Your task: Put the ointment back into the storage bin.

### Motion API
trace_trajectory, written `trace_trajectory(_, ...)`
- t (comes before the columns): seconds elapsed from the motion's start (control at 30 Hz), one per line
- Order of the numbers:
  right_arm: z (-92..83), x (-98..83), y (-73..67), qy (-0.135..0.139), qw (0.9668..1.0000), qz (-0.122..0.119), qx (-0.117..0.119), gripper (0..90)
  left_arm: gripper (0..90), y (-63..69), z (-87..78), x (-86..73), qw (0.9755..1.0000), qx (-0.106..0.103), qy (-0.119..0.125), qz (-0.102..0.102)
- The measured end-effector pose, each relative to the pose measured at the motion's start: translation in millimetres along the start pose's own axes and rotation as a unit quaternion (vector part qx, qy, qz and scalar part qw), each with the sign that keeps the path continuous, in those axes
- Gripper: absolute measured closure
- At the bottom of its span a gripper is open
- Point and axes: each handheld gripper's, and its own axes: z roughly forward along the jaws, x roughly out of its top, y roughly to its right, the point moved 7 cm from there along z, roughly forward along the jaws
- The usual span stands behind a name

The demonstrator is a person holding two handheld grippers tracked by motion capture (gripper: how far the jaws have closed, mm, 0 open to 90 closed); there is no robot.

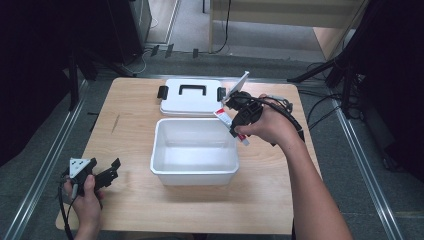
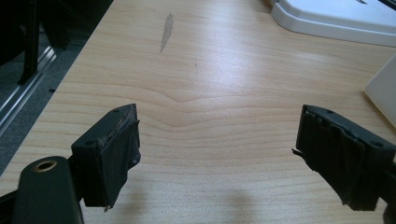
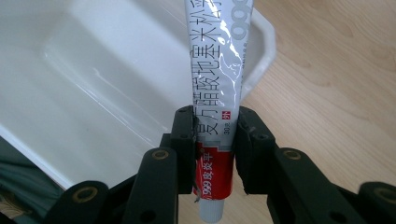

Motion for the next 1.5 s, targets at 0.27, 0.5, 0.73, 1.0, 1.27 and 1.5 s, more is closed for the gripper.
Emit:
trace_trajectory(0.27,6.3,9.1,-14.9,0.014,0.9955,-0.093,0.003,71.9,14.2,-0.1,0.4,0.1,1.0000,0.000,0.000,-0.001)
trace_trajectory(0.5,11.6,11.5,-23.6,0.023,0.9852,-0.170,0.012,71.8,14.2,-0.2,0.3,0.0,1.0000,0.000,-0.001,-0.002)
trace_trajectory(0.73,20.8,15.8,-29.2,0.035,0.9801,-0.194,0.024,71.6,14.2,-0.2,0.6,0.0,1.0000,0.000,-0.001,-0.003)
trace_trajectory(1.0,36.2,20.0,-27.5,0.029,0.9862,-0.161,0.024,71.9,14.2,-0.4,0.7,-0.1,1.0000,-0.001,-0.003,-0.004)
trace_trajectory(1.27,52.9,18.3,-27.1,0.013,0.9893,-0.143,0.025,72.3,14.2,-0.6,0.7,-0.2,1.0000,-0.001,-0.004,-0.004)
trace_trajectory(1.5,64.7,14.6,-28.3,0.005,0.9877,-0.153,0.029,72.3,14.2,-0.7,0.7,-0.2,1.0000,-0.001,-0.004,-0.004)
